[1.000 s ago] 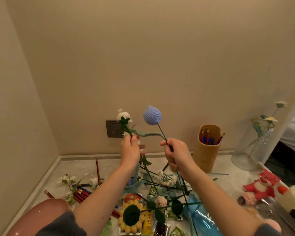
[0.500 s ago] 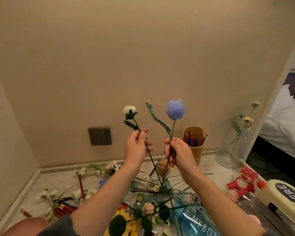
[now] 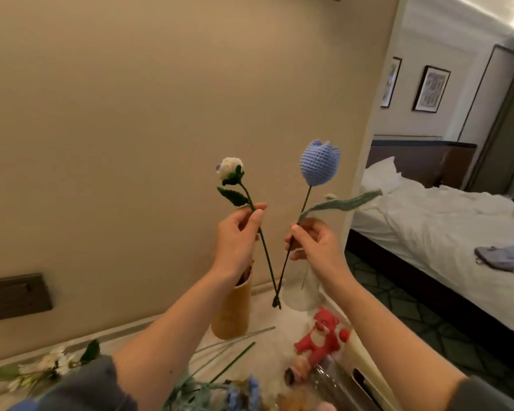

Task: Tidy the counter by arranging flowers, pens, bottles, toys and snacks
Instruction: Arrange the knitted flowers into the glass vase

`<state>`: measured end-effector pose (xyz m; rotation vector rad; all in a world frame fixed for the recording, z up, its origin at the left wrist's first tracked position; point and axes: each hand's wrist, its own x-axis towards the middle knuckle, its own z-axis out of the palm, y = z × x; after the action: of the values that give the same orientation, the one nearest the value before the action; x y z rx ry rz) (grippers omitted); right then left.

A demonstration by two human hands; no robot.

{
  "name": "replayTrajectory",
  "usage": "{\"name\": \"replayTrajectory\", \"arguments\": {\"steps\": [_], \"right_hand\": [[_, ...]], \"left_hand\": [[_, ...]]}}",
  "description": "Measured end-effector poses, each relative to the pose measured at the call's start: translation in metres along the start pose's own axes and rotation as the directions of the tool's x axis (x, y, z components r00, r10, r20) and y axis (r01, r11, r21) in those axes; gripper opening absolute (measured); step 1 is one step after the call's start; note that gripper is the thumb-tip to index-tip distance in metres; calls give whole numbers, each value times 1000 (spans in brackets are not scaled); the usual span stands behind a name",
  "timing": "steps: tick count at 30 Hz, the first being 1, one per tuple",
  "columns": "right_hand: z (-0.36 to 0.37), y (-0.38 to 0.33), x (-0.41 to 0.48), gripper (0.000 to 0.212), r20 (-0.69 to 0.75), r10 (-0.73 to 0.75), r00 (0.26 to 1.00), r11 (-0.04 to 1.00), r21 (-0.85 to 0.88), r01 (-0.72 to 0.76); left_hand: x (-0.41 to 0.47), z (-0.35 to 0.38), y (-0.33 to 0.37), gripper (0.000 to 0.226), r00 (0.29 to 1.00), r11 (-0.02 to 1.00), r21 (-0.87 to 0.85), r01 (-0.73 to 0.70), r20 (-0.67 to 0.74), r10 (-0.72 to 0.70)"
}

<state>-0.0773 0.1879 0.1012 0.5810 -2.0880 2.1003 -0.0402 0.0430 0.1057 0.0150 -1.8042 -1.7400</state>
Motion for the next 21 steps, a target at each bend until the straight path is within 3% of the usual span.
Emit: {"name": "replayTrajectory", "arguments": {"steps": [8, 14, 21], "right_hand": [[-88, -2, 78, 17, -107, -253, 961, 925, -318, 208], [-117, 19, 129, 3, -114, -394, 912, 805, -521, 283], [-112, 38, 168, 4, -103, -387, 916, 842, -445, 305]], "left_hand": [[57, 92, 3, 15, 994, 995, 21, -101, 36, 101], [90, 133, -6, 16, 986, 985, 72, -155, -52, 159], [123, 144, -3, 17, 960, 962, 136, -239, -117, 255]]}}
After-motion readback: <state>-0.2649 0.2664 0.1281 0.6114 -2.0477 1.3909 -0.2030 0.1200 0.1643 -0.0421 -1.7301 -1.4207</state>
